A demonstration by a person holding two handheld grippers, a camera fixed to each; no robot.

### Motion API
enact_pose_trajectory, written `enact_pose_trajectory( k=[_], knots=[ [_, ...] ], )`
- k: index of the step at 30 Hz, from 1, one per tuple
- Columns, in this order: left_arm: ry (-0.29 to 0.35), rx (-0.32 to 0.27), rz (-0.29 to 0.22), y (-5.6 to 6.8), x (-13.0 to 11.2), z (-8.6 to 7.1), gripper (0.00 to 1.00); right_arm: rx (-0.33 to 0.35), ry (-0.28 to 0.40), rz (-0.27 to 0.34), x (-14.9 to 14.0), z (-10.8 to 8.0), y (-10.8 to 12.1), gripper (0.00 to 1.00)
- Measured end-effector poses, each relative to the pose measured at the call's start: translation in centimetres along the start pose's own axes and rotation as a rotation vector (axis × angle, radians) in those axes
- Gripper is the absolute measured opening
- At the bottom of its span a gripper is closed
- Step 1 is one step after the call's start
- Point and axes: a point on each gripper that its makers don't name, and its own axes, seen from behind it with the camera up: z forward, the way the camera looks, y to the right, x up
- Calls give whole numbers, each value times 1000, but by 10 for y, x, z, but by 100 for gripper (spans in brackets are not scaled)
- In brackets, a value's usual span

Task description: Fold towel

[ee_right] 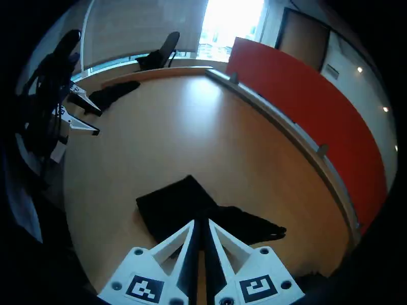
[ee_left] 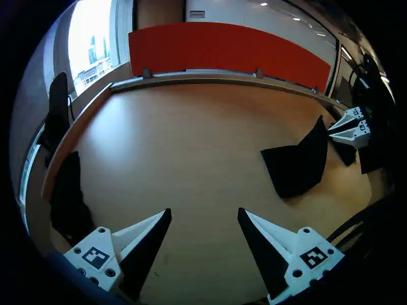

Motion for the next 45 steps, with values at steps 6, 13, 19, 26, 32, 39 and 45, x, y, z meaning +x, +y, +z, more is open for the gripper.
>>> enact_pose_trajectory(
  k=[6,13,19,26,32,39,45],
  knots=[
    [1,10,-7,-6,-2,-3,97,53,6,-23,12,18,-21,5],
    [3,22,-21,-14,-5,-8,97,96,-6,-24,13,33,-38,5],
    [1,28,-28,-18,-8,-10,97,109,-23,-7,8,41,-41,5],
    [-2,28,-28,-18,-9,-9,97,110,-25,14,6,42,-39,5],
    [-1,27,-24,-18,-7,-8,97,112,-22,19,6,42,-39,5],
    [-5,26,-25,-16,-8,-6,97,120,-18,29,5,43,-42,8],
    [-8,27,-23,-15,-9,-6,97,133,-20,28,3,44,-45,10]
  ],
)
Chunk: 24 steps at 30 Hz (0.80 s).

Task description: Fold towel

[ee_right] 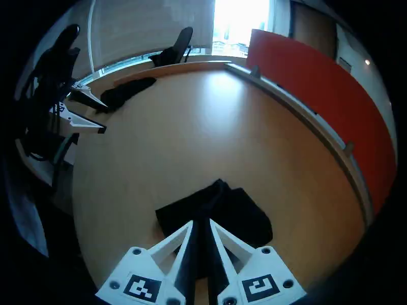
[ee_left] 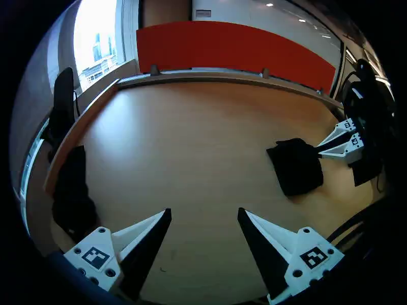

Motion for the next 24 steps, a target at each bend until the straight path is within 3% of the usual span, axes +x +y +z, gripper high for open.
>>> enact_pose_trajectory(
  k=[5,10,13,24],
  knots=[
    [1,0,0,1,0,0,97,9,-5,-3,-1,1,-2,24],
    [0,1,-2,2,0,1,97,-1,-4,-1,-2,1,1,58],
    [-1,2,-2,2,0,1,97,-5,-4,-3,-3,0,1,67],
    [0,2,1,3,2,1,97,6,2,-1,-2,-3,3,69]
  ],
)
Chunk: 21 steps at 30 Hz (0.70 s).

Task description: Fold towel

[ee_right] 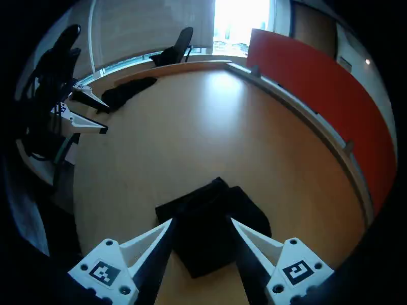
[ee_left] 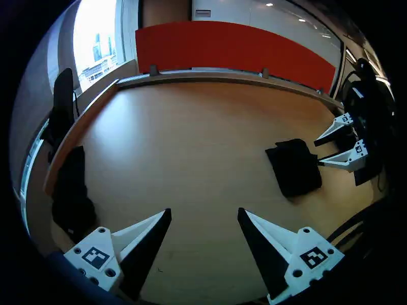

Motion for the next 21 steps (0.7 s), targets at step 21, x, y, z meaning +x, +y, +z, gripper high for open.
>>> enact_pose_trajectory(
  k=[21],
  knots=[
    [0,0,3,2,2,1,97,-13,-49,37,-38,-5,1,69]
  ],
)
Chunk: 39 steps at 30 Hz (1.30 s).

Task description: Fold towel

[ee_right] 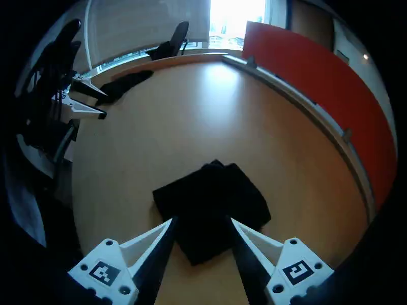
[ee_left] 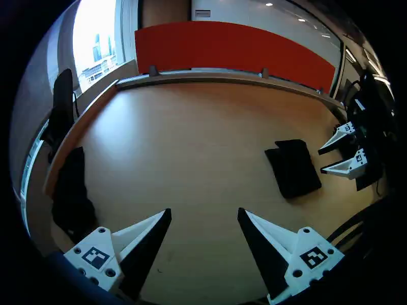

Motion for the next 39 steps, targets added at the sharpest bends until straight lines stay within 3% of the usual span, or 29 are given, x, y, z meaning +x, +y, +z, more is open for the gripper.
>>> enact_pose_trajectory(
  k=[15,29,34,39],
  knots=[
    [2,-4,8,3,2,-1,97,-16,-72,49,-50,2,-3,70],
    [-1,-7,4,5,-3,-3,97,-21,-119,111,-89,14,-10,69],
    [1,-8,6,6,-1,-4,97,-25,-128,121,-95,17,-9,63],
    [2,-11,7,7,-1,-4,97,-30,-137,145,-97,20,-10,49]
  ],
)
